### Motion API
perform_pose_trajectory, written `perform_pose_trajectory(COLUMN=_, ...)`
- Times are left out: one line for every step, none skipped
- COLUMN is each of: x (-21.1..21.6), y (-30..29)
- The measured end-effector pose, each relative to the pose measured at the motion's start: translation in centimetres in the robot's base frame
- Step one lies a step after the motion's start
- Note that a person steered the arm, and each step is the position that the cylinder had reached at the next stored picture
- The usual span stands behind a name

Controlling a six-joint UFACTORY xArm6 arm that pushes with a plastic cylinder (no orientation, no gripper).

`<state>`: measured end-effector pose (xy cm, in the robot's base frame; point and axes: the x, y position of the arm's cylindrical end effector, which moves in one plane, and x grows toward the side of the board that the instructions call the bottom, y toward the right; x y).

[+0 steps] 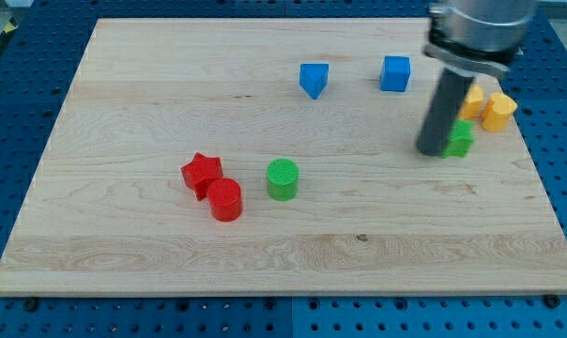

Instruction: Push the green star slightly to the center right

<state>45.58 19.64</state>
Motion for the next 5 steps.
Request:
perform_pose_trajectory(x=0.0, y=0.6)
perform_pose_trajectory(x=-1.8, y=-3.8)
perform_pose_trajectory(x=-4.2, y=-4.4)
perform_pose_trajectory(x=-3.5, y=-2.1)
perform_pose_trajectory(x=-1.8, y=-0.9)
